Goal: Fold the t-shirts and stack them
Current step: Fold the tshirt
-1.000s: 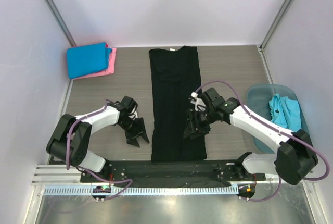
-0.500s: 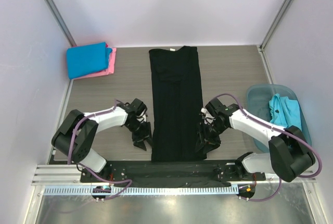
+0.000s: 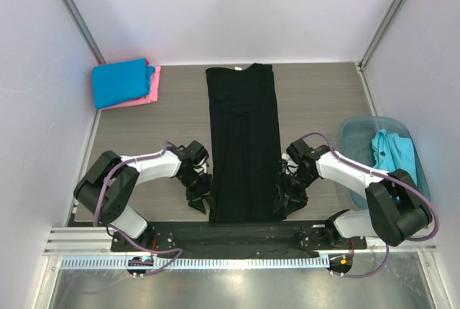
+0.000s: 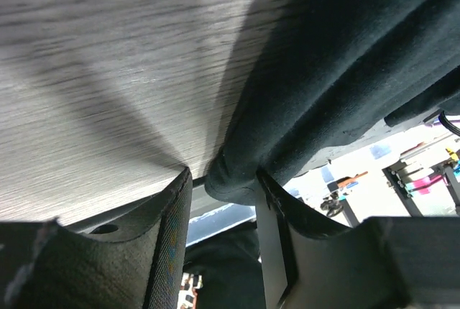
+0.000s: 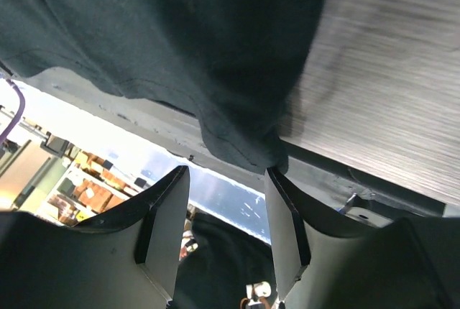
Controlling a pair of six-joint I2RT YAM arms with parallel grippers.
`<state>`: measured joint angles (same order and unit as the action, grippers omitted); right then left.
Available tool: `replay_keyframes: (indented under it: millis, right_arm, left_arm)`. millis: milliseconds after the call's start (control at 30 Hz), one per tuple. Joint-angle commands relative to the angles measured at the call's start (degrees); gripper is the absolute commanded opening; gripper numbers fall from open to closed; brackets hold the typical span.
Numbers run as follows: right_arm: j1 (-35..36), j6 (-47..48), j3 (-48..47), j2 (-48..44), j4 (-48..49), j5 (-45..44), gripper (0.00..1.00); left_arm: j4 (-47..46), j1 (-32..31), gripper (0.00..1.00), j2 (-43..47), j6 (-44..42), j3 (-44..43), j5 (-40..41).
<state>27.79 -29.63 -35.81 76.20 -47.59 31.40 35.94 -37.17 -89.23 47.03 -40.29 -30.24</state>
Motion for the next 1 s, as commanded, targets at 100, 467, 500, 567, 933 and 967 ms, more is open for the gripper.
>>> replay_keyframes:
  millis: [100, 467, 500, 567, 933, 967]
  right_arm:
    - [-1.8, 1.8, -1.3, 0.1, -2.1, -4.3, 0.52]
    - [-2.7, 0.5, 0.0, 5.0, 1.8, 0.2, 0.51]
    - [-2.7, 0.4, 0.0, 6.2, 2.3, 0.9, 0.49]
    - [-2.7, 0.0, 0.2, 7.1, 3.4, 1.8, 0.48]
    - [-2.7, -1.1, 2.2, 4.1, 9.1, 7.0, 0.01]
    - [-2.7, -0.6, 1.8, 3.5, 8.9, 7.4, 0.01]
  left_arm:
    - [-1.4, -0.6, 0.41, -1.2, 0.7, 0.9, 0.2]
    - [-2.2, -1.9, 0.36, -2.5, 1.8, 1.1, -1.0]
    - [-2.5, -1.9, 0.35, -2.6, 1.8, 1.1, -1.1]
    - [-2.8, -2.1, 0.31, -3.0, 1.9, 1.0, -1.7]
    - [-3.3, -2.3, 0.00, -2.8, -0.2, -4.3, -2.0]
    - [-2.7, -2.1, 0.00, -2.4, -1.0, -5.7, -1.4]
